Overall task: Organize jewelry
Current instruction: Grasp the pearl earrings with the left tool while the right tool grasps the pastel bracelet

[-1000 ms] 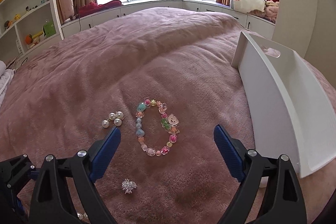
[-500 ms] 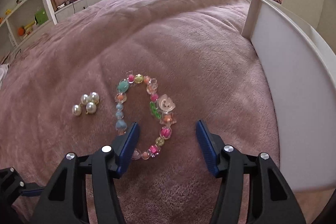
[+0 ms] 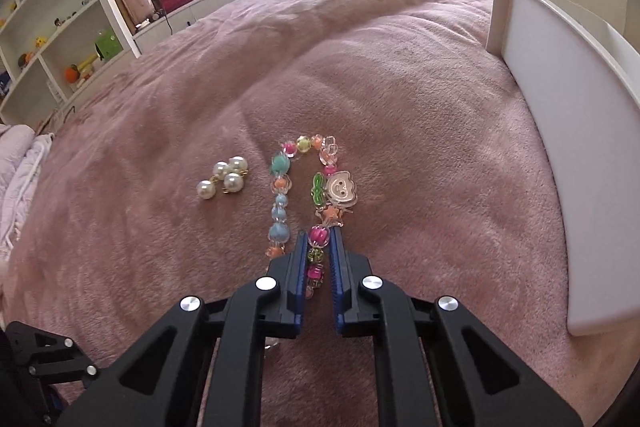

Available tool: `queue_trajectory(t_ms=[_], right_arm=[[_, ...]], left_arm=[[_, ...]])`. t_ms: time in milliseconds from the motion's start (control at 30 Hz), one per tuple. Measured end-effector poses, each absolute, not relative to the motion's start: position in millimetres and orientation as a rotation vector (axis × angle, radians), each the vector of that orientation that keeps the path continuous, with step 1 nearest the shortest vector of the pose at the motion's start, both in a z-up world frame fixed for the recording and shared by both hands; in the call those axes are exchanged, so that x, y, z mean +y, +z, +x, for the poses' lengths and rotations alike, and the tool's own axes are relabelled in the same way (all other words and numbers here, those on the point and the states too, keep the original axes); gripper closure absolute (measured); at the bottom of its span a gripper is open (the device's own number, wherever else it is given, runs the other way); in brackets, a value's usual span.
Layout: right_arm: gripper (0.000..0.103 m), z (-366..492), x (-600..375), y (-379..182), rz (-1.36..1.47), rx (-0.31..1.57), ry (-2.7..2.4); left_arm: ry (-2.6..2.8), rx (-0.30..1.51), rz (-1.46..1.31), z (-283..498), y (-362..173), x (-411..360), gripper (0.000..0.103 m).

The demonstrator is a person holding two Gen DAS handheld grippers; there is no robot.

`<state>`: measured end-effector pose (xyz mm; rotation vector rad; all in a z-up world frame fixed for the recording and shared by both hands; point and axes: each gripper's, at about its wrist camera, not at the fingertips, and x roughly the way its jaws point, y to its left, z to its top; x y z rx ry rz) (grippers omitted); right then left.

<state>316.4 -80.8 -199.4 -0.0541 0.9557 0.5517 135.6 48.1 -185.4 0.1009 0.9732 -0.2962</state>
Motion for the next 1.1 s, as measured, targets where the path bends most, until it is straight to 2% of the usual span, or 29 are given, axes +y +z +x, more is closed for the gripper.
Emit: queue_trajectory(t_ms=[767, 1100], right_arm=[[0.092, 255, -116, -78, -0.032, 0.739, 0.582], [0.092, 241, -182, -36, 0.029, 0.635, 0.511]], left_arm=[[-0.165, 0.853, 0.032, 96, -101, 48, 0.087], [-0.185, 0.797, 0.06, 105, -60, 24, 0.087]])
